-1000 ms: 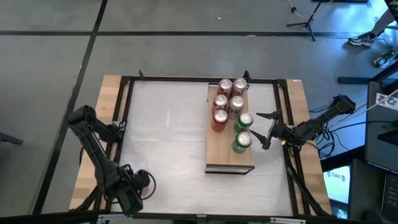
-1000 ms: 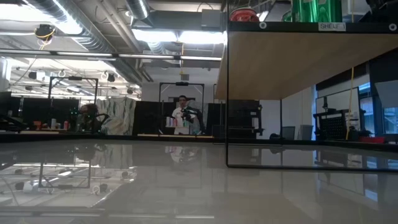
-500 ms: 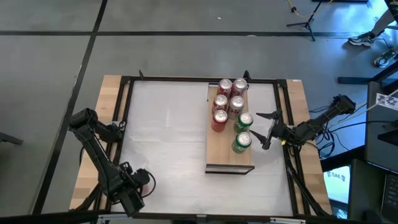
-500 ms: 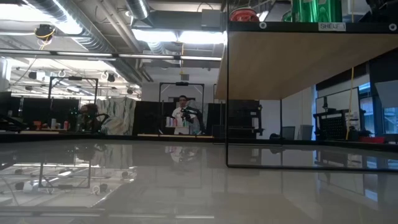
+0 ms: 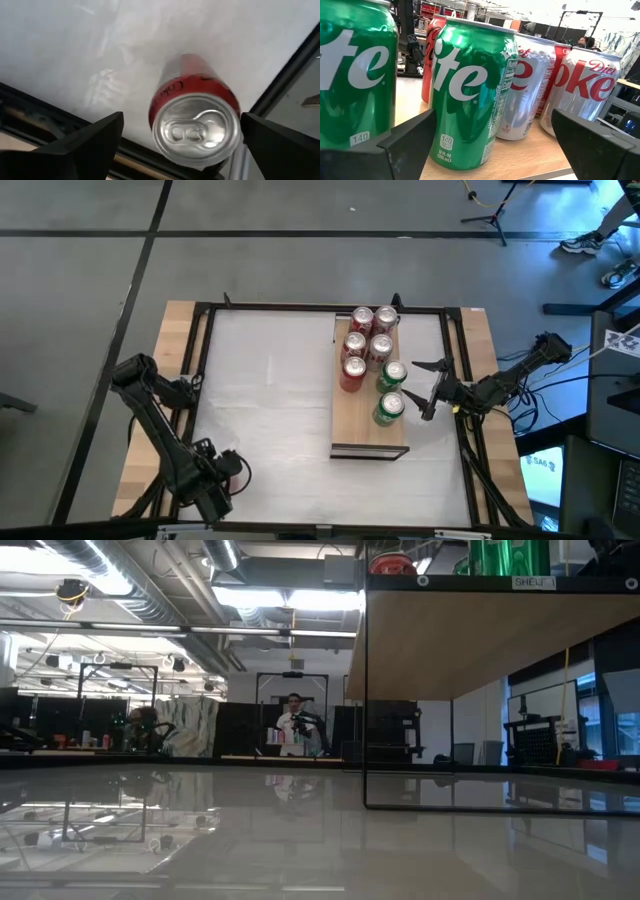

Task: Place canned beverage on shelf
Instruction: Put the red black soda can on the shelf aligned with the other red black soda can

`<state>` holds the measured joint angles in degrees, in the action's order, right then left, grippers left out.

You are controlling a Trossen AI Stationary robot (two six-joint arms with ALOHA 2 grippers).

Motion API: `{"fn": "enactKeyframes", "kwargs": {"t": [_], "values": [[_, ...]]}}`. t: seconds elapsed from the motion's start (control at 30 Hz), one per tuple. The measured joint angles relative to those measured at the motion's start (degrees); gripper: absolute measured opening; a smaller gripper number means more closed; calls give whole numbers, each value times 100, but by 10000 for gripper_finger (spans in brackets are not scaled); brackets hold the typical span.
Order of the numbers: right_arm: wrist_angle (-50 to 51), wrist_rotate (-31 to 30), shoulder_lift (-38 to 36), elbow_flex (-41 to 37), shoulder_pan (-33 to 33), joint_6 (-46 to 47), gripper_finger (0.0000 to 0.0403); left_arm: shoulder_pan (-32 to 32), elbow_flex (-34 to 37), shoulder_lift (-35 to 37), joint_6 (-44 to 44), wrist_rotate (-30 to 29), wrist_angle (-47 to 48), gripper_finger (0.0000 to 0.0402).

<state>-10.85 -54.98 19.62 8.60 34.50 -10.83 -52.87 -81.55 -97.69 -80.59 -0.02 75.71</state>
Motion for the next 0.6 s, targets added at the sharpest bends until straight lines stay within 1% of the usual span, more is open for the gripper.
{"fn": "enactKeyframes", "kwargs": {"t": [0.1,0.3,0.6], "values": [[2,0,0,0,0,2,388,-8,225,2,1,111,-142,389],[2,0,0,0,0,2,388,-8,565,2,12,108,-503,389],[2,0,0,0,-2,0,388,-8,611,2,10,102,-633,389]]}}
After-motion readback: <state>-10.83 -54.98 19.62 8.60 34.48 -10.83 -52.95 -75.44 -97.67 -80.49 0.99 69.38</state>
